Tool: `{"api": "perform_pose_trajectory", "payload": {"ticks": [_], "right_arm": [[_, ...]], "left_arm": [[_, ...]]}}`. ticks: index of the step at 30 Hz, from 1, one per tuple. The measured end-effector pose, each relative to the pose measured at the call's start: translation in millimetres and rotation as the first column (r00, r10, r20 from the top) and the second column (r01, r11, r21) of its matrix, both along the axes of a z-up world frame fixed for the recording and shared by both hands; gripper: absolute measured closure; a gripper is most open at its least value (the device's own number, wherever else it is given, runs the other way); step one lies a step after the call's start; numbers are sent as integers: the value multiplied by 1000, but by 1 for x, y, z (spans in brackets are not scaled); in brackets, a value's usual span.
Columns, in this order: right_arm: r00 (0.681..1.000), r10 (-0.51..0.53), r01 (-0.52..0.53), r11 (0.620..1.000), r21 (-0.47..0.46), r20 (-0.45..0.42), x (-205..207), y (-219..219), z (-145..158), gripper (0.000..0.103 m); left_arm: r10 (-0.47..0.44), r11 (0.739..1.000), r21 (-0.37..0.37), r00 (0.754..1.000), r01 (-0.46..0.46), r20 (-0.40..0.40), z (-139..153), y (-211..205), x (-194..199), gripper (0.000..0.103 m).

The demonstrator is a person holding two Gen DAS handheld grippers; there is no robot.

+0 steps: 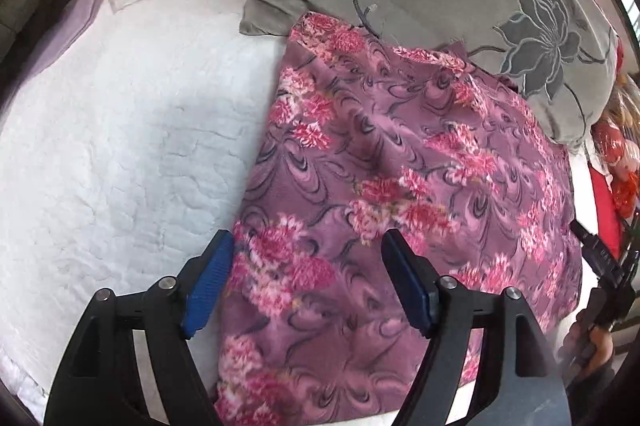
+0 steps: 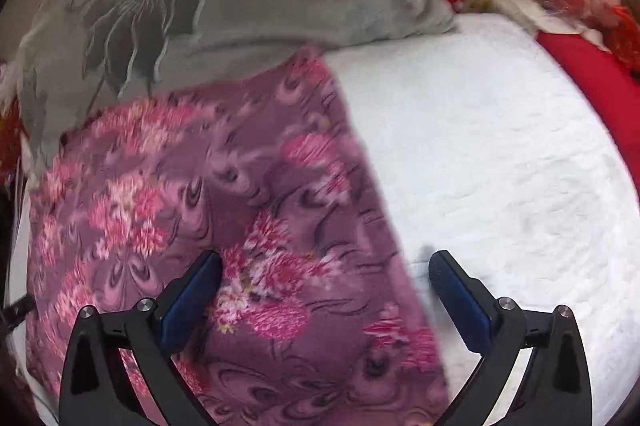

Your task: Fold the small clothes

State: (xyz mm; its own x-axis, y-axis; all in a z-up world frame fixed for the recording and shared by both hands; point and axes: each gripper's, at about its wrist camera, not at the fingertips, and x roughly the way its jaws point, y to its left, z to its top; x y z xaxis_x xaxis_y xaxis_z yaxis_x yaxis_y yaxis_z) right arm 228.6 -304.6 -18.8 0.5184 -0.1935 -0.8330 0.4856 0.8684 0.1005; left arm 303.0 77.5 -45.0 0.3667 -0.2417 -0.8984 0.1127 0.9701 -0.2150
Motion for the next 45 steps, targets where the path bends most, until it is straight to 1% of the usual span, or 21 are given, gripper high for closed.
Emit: {"api": "perform_pose_trajectory", "payload": {"ticks": [1, 3, 4, 7, 11, 13, 15, 19, 22, 24, 26, 27, 29, 33, 35, 36, 37, 38, 40, 41, 45], "right_arm": [[999, -34, 33, 999, 10, 26, -8, -4, 1, 0], [997, -71, 73, 996, 56, -42, -13, -8, -13, 1], [996, -78, 81, 994, 69, -50, -16, -10, -15, 1], [995, -98, 97, 995, -22, -16, -27, 2, 7, 4], [992, 70, -65, 997, -46, 104, -45, 53, 38, 5], [974, 192, -191, 981, -23, 116, -53, 86, 41, 5], [941, 326, -327, 945, -8, 92, -56, 125, 33, 5], [833, 552, -550, 834, -46, 42, -65, 211, 18, 5], [717, 697, -690, 707, -157, -11, -78, 279, 12, 5], [637, 768, -756, 605, -249, -65, -83, 317, 6, 5], [584, 804, -790, 530, -307, -115, -85, 344, 1, 5], [570, 811, -796, 506, -332, -132, -85, 355, -3, 5], [573, 806, -788, 492, -369, -149, -77, 367, -10, 6], [622, 770, -725, 497, -476, -142, -62, 390, -19, 6], [642, 757, -692, 503, -517, -123, -54, 395, -20, 10], [642, 757, -688, 499, -527, -121, -51, 396, -20, 22], [638, 760, -691, 491, -530, -127, -46, 397, -21, 41], [628, 766, -702, 483, -523, -136, -41, 398, -24, 51], [615, 782, -706, 487, -514, -104, -37, 394, -18, 88], [620, 780, -695, 496, -521, -84, -36, 391, -15, 94], [642, 765, -643, 567, -515, 40, -41, 371, 9, 97]], "left_arm": [[1, 1000, 13, 1000, 0, -14, -5, -1, -1, 27], [-5, 999, 37, 997, 8, -80, -23, -1, -1, 27], [-7, 1000, 29, 998, 9, -60, -22, 1, -3, 27], [-27, 1000, -2, 997, 27, -78, -12, 5, -6, 27], [4, 995, -100, 994, -15, -108, -5, 28, -2, 27], [23, 987, -152, 987, -47, -156, -8, 43, 4, 27], [36, 973, -217, 978, -82, -208, -13, 60, 9, 27], [38, 953, -281, 965, -113, -258, -11, 82, 4, 27], [37, 950, -289, 962, -118, -269, -7, 94, 5, 27], [41, 947, -295, 960, -125, -276, -2, 98, 5, 27], [40, 945, -300, 958, -128, -283, 0, 102, 9, 27], [39, 946, -298, 959, -126, -282, 1, 104, 12, 27], [35, 950, -291, 960, -118, -276, 2, 105, 15, 27], [23, 955, -279, 959, -105, -281, 1, 104, 24, 27], [14, 954, -283, 960, -97, -281, 1, 103, 29, 27], [6, 953, -288, 959, -90, -283, 1, 101, 32, 27], [-1, 952, -295, 959, -86, -284, 1, 99, 35, 27], [-11, 948, -308, 959, -81, -284, 1, 97, 39, 27], [-31, 940, -335, 957, -71, -289, 0, 91, 44, 27], [-39, 935, -349, 957, -67, -289, -1, 86, 49, 27], [-67, 928, -370, 956, -46, -287, -3, 64, 65, 27]]}}
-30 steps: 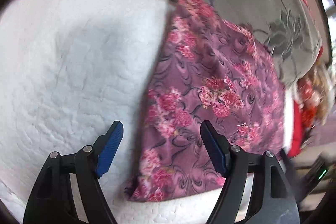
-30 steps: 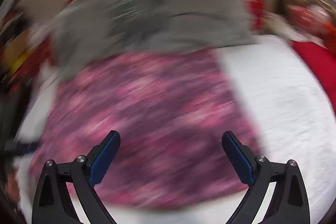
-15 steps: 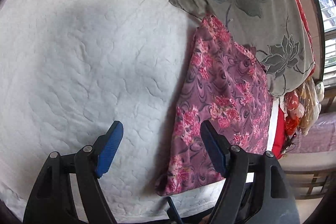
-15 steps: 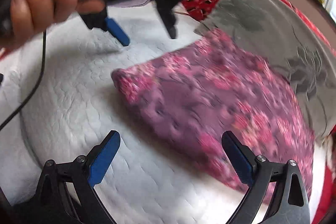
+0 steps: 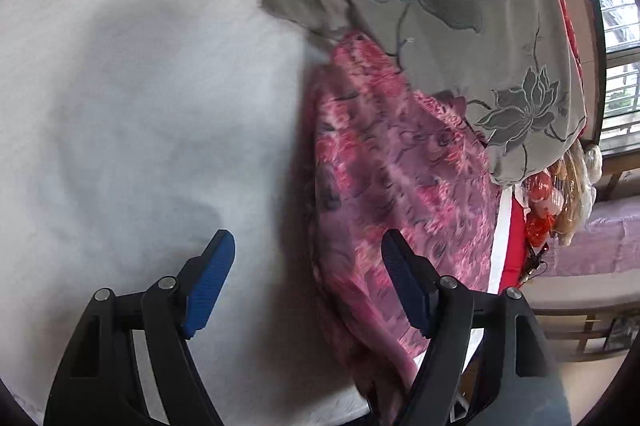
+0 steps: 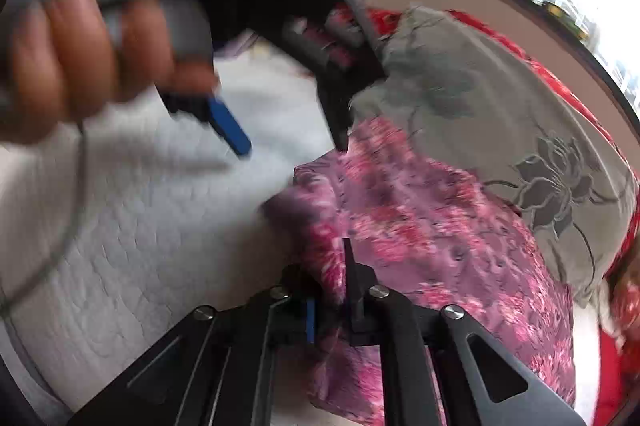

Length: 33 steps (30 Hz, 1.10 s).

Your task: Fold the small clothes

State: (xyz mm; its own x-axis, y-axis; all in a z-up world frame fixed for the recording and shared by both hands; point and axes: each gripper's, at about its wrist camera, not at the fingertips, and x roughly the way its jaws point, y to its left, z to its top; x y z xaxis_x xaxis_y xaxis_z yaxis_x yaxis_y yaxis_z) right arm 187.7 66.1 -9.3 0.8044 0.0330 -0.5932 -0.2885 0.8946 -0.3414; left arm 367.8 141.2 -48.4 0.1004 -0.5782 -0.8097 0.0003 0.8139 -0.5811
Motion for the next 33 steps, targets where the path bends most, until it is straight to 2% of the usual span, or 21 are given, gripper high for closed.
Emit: {"api": "perform_pose_trajectory", "payload": {"ticks": [3, 8, 9, 10, 13, 19, 27, 33], "right_arm": [[1000, -9, 8, 999, 48, 22, -4, -11, 10, 98], [1000, -26, 24, 992, 127, 15, -1, -27, 18, 98], [999, -30, 28, 989, 145, 13, -1, -30, 20, 98], [999, -35, 32, 986, 162, 12, -2, -32, 21, 98], [999, -46, 43, 977, 209, 8, -3, -41, 25, 98], [997, -81, 75, 951, 298, 7, -12, -64, 40, 98], [990, -135, 114, 910, 399, 27, -29, -104, 65, 98], [980, -199, 165, 849, 502, 15, -41, -150, 78, 98]], "left_arm": [[-36, 999, 4, 999, 36, -16, -4, -23, 12, 27], [-80, 994, 81, 997, 80, -2, -5, -58, 24, 30], [-82, 994, 75, 997, 82, 4, -4, -63, 25, 45], [-88, 994, 66, 996, 88, 2, -3, -67, 25, 64], [-89, 991, 102, 996, 86, 25, 3, -76, 24, 90], [-75, 991, 124, 989, 58, 131, 36, -87, 10, 93], [-84, 990, 127, 976, 59, 199, 82, -123, -6, 93], [-115, 985, 151, 964, 79, 241, 101, -172, -22, 93]]}}
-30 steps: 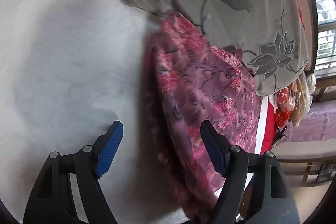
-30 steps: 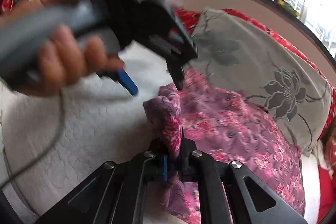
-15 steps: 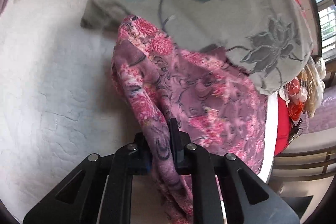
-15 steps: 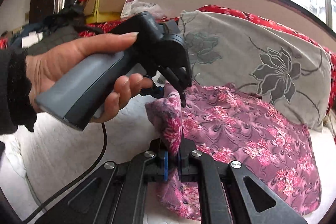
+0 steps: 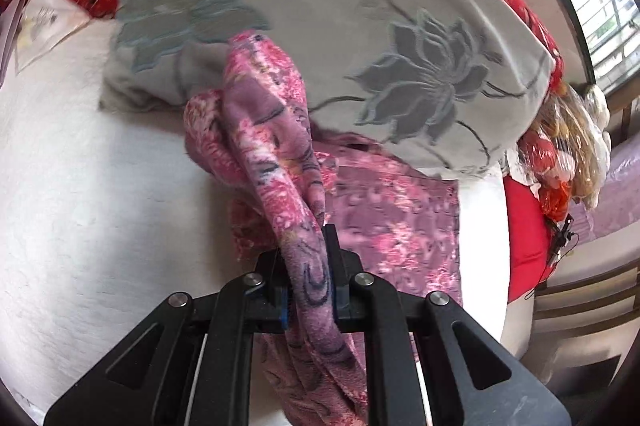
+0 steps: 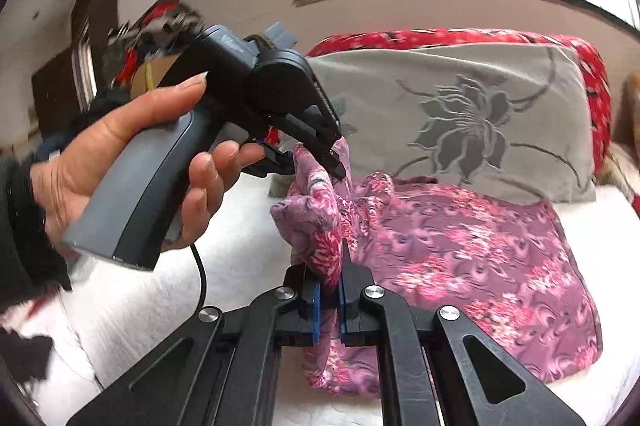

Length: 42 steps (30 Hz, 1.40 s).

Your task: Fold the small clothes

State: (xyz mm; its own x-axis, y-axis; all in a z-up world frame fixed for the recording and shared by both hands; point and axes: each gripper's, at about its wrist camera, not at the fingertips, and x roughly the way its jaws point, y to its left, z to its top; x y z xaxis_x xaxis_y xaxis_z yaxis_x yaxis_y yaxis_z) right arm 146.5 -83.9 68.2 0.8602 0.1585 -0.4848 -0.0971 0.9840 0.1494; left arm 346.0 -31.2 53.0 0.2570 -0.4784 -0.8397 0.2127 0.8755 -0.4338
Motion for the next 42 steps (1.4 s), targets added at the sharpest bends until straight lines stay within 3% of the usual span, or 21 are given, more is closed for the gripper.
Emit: {"api": "perform_pose_trajectory", "payload": {"ticks": [10, 22, 25, 28, 30, 32, 35, 37, 39, 40, 42], "right_arm": [[992, -118, 127, 968, 215, -53, -20, -95, -7, 98], [953, -267, 302, 861, 409, -143, -47, -193, -35, 98], [937, -289, 348, 824, 447, -196, -52, -210, -52, 98], [902, -308, 423, 765, 485, -301, -51, -229, -83, 98], [875, -314, 470, 733, 492, -369, -49, -237, -101, 96], [855, -297, 496, 709, 502, -426, -47, -244, -113, 90], [857, -286, 489, 711, 505, -428, -53, -250, -103, 86], [874, -307, 472, 725, 502, -377, -61, -256, -85, 78], [887, -363, 460, 738, 493, -284, -67, -267, -59, 68], [894, -373, 447, 747, 492, -247, -62, -271, -49, 56], [922, -319, 387, 768, 510, -218, -32, -283, -35, 50]], "left_arm": [[-38, 999, -2, 999, 38, -8, -1, -89, -19, 94], [-141, 988, 54, 988, 145, -69, -35, -191, -36, 93], [-155, 983, 91, 985, 162, -77, -46, -209, -43, 79], [-178, 979, 70, 974, 190, -140, -54, -216, -50, 66], [-184, 981, 34, 969, 192, -163, -50, -210, -54, 66], [-182, 983, 12, 974, 185, -137, -37, -193, -55, 66], [-131, 991, -28, 988, 129, -83, -21, -147, -51, 63], [-52, 999, -18, 998, 52, -42, -17, -107, -45, 56], [35, 999, 16, 999, -35, -8, -20, -68, -41, 56], [65, 998, 27, 998, -64, -17, -26, -55, -39, 56], [98, 995, 7, 992, -98, -82, -45, -33, -37, 56]]}}
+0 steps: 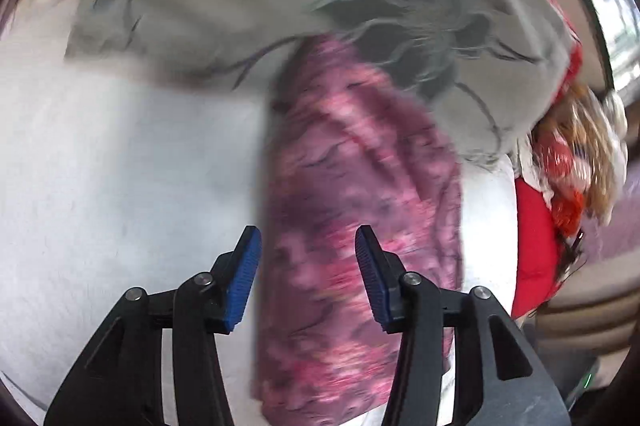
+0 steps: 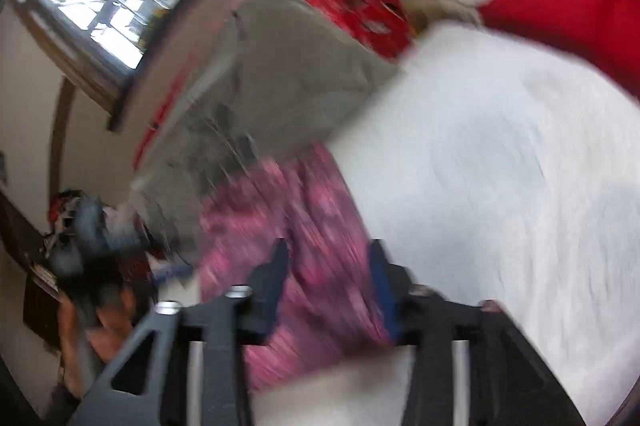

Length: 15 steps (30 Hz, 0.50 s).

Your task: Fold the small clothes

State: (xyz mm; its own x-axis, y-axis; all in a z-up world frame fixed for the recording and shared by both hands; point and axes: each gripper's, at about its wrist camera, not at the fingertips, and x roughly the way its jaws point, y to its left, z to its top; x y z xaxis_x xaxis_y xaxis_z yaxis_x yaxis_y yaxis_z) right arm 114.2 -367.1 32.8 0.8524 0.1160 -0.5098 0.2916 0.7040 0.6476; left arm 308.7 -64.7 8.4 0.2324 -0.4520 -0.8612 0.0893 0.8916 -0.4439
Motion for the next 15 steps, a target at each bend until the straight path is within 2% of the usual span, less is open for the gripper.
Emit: {"api": "perform_pose_trajectory", "payload": {"ticks": [1, 3, 5, 8, 9, 10, 11, 13, 14, 15], "right_arm": [[999, 41, -41, 999, 14, 1, 20, -3, 2, 47], [992, 117, -114, 992, 49, -49, 69, -6, -6, 47], [976, 186, -177, 980, 89, -112, 114, -3, -23, 47], [952, 248, -228, 966, 125, -178, 158, 8, -49, 47], [947, 265, -243, 961, 132, -183, 164, 13, -53, 52], [942, 280, -262, 958, 118, -185, 169, 17, -53, 80], [938, 296, -290, 955, 56, -180, 170, 22, -43, 97], [947, 302, -307, 951, -27, -112, 168, 24, -26, 95], [958, 277, -282, 957, -70, -73, 161, 21, -17, 96], [966, 249, -254, 964, -78, -71, 158, 16, -16, 96]], "left_arm": [[10, 1000, -7, 1000, -10, -26, -8, 4, -1, 56], [13, 999, -35, 999, -15, -51, -20, 11, -5, 56], [18, 998, -62, 999, -21, -50, -22, 15, -8, 56], [2, 996, -89, 999, -6, -41, -17, 18, -9, 56], [-7, 995, -104, 999, 4, -31, -13, 18, -8, 56], [-16, 994, -107, 1000, 14, -17, -9, 18, -8, 56], [-27, 995, -99, 1000, 27, 3, -5, 18, -8, 56], [-49, 997, -59, 997, 52, 57, 1, 12, -10, 55], [-62, 998, -14, 995, 64, 82, -1, 5, -10, 55], [-73, 997, 23, 994, 72, 86, -8, -5, -9, 52]]}}
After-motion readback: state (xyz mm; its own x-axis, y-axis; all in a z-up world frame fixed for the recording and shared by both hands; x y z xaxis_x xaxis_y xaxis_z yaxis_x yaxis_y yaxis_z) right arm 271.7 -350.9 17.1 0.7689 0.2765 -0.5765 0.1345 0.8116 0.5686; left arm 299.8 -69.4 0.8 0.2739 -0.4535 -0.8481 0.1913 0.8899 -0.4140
